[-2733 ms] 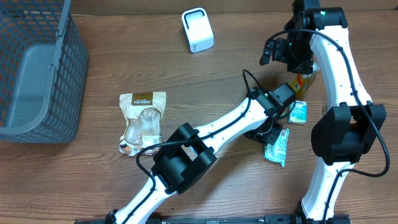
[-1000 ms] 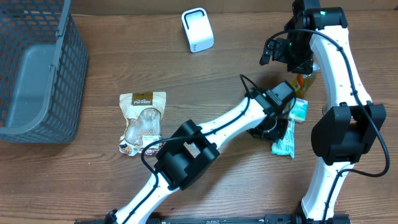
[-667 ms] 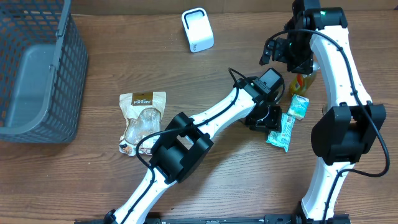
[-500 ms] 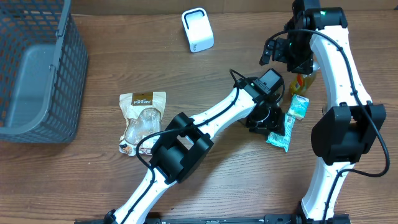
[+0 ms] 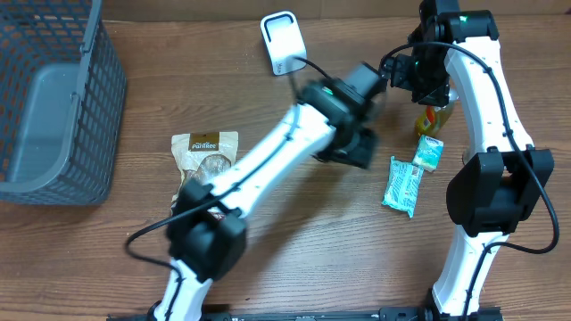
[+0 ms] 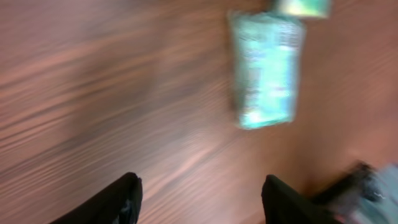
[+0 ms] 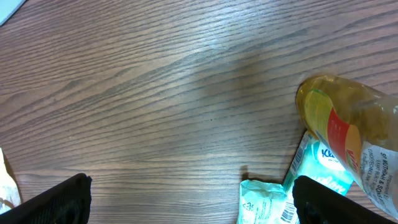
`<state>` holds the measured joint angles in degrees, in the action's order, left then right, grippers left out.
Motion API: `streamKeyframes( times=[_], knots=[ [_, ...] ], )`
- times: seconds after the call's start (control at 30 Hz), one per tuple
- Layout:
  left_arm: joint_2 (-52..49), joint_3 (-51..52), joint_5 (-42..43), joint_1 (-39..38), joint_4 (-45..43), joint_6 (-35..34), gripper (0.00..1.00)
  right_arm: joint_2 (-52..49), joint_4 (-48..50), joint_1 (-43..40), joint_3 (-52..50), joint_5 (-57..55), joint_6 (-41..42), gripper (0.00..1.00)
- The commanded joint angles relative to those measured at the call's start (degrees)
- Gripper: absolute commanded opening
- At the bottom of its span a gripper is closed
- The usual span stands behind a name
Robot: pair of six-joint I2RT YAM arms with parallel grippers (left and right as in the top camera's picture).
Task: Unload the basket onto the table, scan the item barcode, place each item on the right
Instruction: 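Swing the left gripper back left over the PanTree bag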
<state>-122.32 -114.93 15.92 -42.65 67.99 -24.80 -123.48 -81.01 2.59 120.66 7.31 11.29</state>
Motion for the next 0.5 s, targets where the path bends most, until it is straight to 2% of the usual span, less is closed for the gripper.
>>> streamKeyframes(
  times=[0.0,0.23,0.27,0.3,0.33,0.37,0.47],
  knots=[
    [3.78,-0.68,-17.44,6.29,8.72,2.99,0.67,1.03,0.2,-0.04,1.44,0.31,-0.48,1.0],
    [3.54,-0.22,-28.22,15.39,18.03,2.95,0.71,1.03,0.2,-0.04,1.44,0.31,-0.48,1.0],
    [3.54,-0.22,-29.31,16.76,18.67,2.93,0.77,1.03,0.2,-0.04,1.44,0.31,-0.48,1.0],
    [3.54,-0.17,-30.1,18.03,19.04,2.91,0.89,1.03,0.2,-0.04,1.44,0.31,-0.48,1.0],
    [3.54,0.02,-30.53,19.52,19.17,2.91,0.97,1.03,0.2,-0.04,1.44,0.31,-0.48,1.0],
    [3.54,0.2,-30.53,20.81,19.23,2.91,1.0,1.03,0.2,-0.04,1.44,0.31,-0.48,1.0],
    [3.54,0.98,-30.51,25.2,19.41,1.36,1.0,1.03,0.2,-0.04,1.44,0.31,-0.48,1.0]
  ],
)
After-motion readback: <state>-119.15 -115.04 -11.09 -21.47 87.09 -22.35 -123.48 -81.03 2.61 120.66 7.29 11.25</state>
